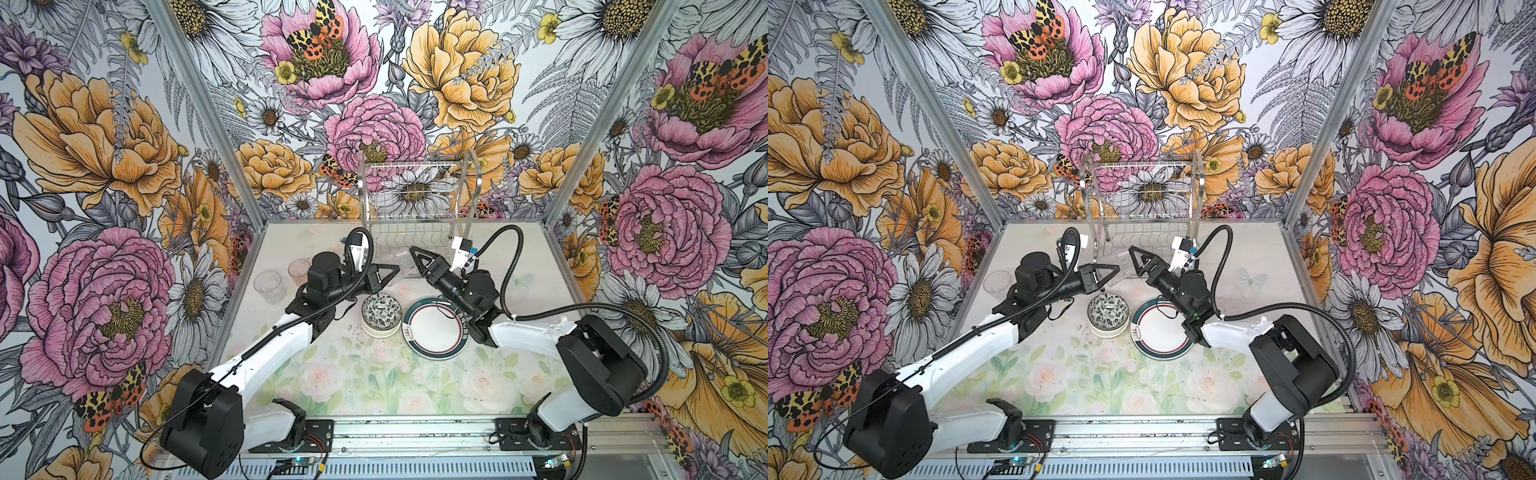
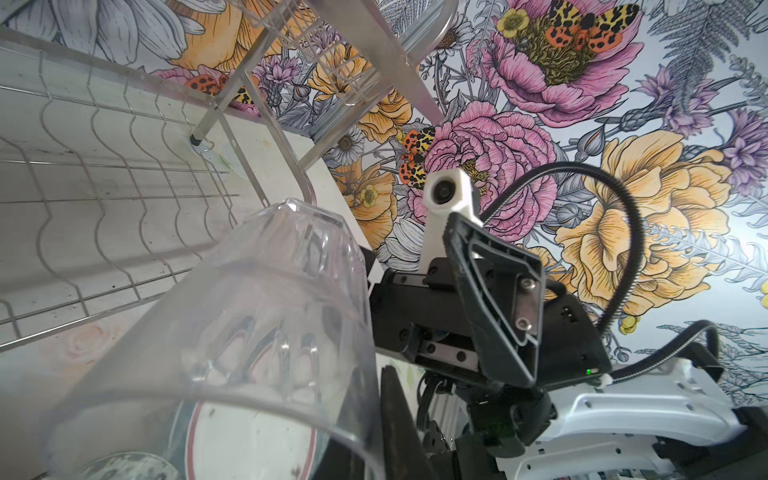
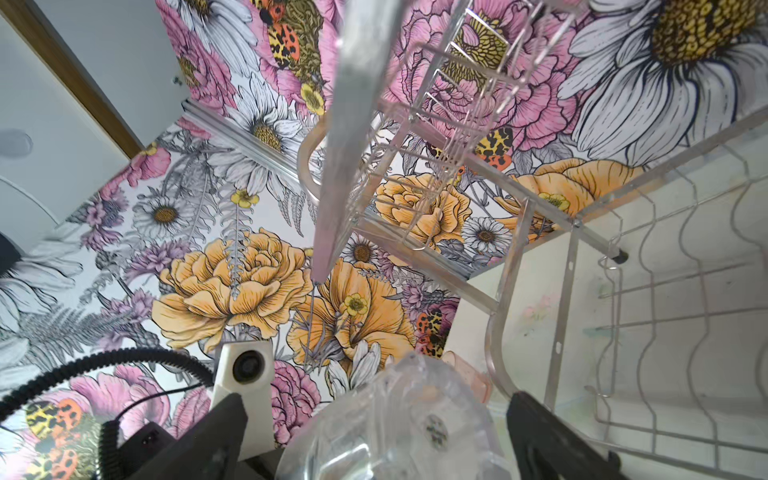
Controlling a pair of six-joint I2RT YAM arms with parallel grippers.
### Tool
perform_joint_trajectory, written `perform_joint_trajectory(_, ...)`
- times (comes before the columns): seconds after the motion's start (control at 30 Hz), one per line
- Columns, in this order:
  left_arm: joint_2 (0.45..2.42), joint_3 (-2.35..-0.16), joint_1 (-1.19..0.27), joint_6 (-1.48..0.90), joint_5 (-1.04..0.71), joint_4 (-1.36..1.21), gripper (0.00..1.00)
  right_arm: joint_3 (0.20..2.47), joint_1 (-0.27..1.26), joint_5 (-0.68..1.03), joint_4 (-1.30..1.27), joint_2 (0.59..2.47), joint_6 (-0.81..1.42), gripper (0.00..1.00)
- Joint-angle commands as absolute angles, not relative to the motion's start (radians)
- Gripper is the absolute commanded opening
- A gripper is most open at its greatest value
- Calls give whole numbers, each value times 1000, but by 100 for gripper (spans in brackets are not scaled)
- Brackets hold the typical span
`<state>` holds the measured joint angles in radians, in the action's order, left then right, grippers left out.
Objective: Unload the mixed dishes from the dish rack
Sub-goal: 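Carry the clear cup away with the left gripper while the right gripper withdraws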
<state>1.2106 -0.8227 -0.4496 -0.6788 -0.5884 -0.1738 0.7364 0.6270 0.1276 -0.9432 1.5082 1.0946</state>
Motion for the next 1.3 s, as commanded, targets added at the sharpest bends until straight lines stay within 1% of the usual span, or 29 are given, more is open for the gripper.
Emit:
perform_joint_trajectory(0.0, 1151, -886, -455, -551, -515, -34, 0, 800, 624, 121, -697, 1413, 856, 100)
perform_joint_trajectory(0.2, 1083, -983, -456, -422, -432, 180, 0, 820, 623, 58, -542, 1304, 600, 100)
perform_joint_trajectory(0.4, 1002, -1105, -453, -266, -297, 422, 0, 912, 636, 68, -256, 1251, 318, 100)
perform_joint_trajectory(0.6, 950, -1238, -416, -128, -162, 643, 0, 899, 659, 104, -175, 1212, 137, 100)
perform_joint_trajectory(0.7, 943, -1285, -377, -78, -136, 730, 0, 909, 687, 72, -108, 1207, 48, 100)
perform_joint_trajectory(0.83, 951, -1331, -309, -49, -130, 807, 0, 916, 741, 13, -30, 1213, -65, 100)
perform_joint_trajectory(1.0, 1000, -1387, -230, -47, -164, 891, 0, 889, 808, -30, -36, 1225, -164, 100)
perform_joint_trajectory(1.17, 1087, -1425, -166, -36, -219, 976, 0, 851, 874, -118, -108, 1238, -168, 100)
perform_joint_trajectory(1.27, 1138, -1430, -147, -40, -225, 988, 0, 834, 902, -138, -144, 1248, -151, 100)
